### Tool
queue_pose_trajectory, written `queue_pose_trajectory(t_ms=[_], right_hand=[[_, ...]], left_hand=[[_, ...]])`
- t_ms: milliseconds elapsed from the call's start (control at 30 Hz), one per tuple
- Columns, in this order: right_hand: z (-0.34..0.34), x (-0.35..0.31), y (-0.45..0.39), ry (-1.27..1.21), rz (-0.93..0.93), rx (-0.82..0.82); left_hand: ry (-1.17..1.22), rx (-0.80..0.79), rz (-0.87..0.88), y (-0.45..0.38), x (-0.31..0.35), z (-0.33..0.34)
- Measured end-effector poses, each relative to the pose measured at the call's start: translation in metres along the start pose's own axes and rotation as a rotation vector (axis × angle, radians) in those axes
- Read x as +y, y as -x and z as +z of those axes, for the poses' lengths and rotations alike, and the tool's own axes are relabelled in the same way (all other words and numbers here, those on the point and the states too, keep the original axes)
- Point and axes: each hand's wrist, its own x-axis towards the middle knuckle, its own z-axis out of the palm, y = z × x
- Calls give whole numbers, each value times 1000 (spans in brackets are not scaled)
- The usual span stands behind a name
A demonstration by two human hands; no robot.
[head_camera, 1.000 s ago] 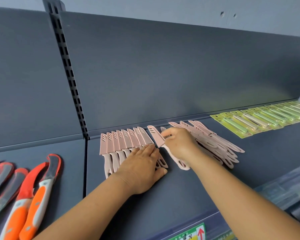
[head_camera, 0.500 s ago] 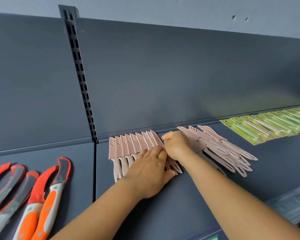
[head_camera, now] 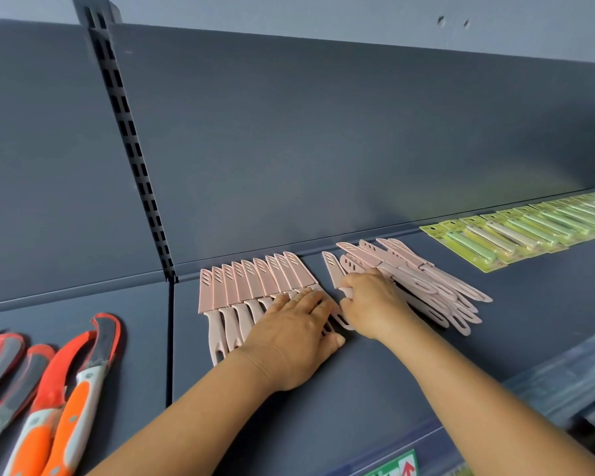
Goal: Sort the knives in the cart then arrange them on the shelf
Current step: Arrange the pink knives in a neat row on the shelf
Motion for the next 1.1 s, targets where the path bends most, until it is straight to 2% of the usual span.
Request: queue_pose_trajectory(t_ms=[200, 433, 867, 1000, 1100], right_hand=[[-6, -5, -1, 142, -7, 50], [-2, -13, -7, -102, -36, 41], [5, -16, -12, -185, -90, -16], [-12, -1, 0, -95, -56, 80], [-22, 17, 12, 114, 0, 55]], left_hand=[[-9, 11, -23, -1, 1, -2], [-12, 8, -25, -1, 2, -2], [17, 12, -27, -1, -1, -2], [-8, 0, -15, -1, 1, -6], [-38, -32, -16, -6, 2, -9]])
